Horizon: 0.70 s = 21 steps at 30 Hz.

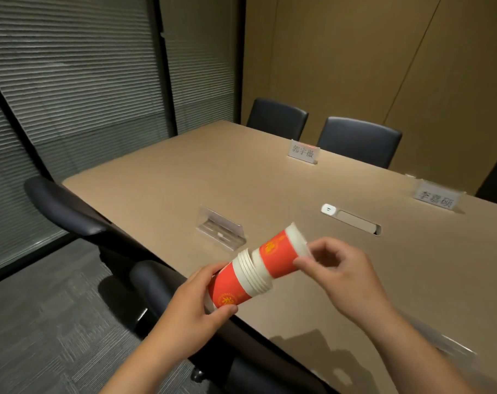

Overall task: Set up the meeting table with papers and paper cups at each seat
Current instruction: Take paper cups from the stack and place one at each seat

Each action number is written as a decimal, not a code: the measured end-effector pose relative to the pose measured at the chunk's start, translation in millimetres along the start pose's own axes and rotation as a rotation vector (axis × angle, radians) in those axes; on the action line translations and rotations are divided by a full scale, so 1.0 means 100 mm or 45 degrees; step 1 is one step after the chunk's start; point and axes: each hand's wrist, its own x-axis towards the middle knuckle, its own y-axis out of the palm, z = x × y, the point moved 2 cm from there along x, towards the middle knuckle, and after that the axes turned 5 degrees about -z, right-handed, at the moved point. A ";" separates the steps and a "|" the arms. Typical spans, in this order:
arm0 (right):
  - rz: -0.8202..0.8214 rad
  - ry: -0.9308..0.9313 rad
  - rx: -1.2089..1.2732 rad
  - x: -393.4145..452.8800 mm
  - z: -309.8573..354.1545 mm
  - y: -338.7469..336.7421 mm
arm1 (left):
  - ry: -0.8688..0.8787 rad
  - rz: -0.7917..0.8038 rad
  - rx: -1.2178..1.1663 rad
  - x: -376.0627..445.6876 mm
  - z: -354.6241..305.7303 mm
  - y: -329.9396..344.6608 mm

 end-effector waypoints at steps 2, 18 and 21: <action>-0.127 0.002 -0.008 0.08 0.09 0.10 | -0.023 -0.006 -0.030 0.07 0.17 -0.23; 0.064 0.387 -1.279 0.15 -2.10 0.36 | -0.028 0.298 0.032 0.94 0.46 0.03; 0.113 0.412 -1.336 0.11 -2.28 0.44 | -0.040 0.301 0.051 1.03 0.55 0.08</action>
